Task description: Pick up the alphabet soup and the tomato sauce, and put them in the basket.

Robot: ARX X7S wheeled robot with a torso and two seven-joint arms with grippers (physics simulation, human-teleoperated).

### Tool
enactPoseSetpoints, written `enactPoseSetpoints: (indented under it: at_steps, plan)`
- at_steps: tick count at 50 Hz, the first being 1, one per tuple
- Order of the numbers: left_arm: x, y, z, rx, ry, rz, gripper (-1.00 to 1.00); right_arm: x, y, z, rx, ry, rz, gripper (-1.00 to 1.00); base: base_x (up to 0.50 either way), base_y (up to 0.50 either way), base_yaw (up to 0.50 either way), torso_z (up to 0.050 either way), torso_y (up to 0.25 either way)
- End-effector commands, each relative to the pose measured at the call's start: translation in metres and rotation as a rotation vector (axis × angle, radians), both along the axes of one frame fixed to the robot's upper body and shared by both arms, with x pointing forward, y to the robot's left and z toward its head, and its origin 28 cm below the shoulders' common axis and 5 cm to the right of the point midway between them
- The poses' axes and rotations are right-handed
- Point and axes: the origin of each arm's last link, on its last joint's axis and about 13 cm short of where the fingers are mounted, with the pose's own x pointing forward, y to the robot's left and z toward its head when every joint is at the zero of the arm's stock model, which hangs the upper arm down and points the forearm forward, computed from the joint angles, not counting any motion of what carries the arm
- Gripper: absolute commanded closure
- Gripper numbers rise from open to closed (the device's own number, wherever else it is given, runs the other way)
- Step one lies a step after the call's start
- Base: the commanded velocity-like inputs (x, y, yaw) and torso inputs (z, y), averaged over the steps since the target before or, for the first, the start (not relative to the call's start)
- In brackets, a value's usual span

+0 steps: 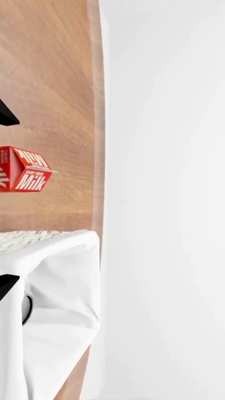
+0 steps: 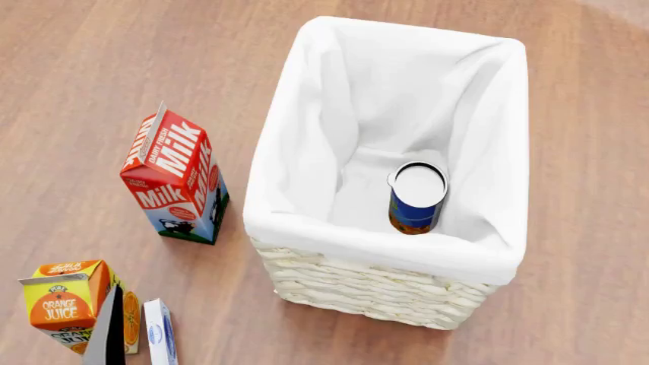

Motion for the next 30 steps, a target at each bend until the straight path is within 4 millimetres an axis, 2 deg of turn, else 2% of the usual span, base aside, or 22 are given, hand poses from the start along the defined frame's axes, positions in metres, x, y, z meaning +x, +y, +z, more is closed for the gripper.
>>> enactPoseSetpoints:
  at_steps: [1,30]
  plan:
    - [0.000,0.000,0.001,-0.001,-0.002,0.001,-1.00,0.005,0.004,-0.004,0.011,0.015,0.007,-1.00,0.00,0.00,0.00,0.000,0.000]
    - [-0.001,0.001,0.002,-0.003,-0.004,0.002,-1.00,0.014,0.013,-0.019,-0.014,0.066,0.028,-1.00,0.00,0.00,0.00,0.000,0.000]
